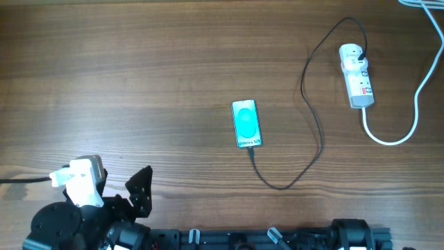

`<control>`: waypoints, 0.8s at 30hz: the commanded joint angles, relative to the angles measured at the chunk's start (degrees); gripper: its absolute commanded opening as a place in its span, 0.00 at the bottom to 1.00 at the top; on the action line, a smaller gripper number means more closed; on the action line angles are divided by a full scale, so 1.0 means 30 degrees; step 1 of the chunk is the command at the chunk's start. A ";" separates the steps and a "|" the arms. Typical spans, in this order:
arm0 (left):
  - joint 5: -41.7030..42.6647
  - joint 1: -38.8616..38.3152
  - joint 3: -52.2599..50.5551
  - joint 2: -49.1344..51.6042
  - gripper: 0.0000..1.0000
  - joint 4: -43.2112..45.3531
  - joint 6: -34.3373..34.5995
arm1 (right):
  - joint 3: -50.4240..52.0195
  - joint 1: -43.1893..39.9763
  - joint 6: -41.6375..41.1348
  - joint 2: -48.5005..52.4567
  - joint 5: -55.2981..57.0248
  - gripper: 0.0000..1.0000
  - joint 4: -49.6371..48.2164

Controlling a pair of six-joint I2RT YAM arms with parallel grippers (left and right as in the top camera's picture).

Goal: Plug charger to phone and switch on socket

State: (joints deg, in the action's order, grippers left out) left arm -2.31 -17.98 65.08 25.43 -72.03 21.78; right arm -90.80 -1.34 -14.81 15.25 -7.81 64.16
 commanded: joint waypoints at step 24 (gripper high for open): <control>-0.0124 0.0066 -0.0124 -0.0102 1.00 0.0058 0.0044 | 1.8790 -0.0095 -0.2076 -0.0350 -0.1858 0.99 -1.4899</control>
State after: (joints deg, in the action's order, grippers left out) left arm -2.28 -17.98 64.90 25.43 -72.05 21.76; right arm -40.77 -1.34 -22.17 15.51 -8.08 26.39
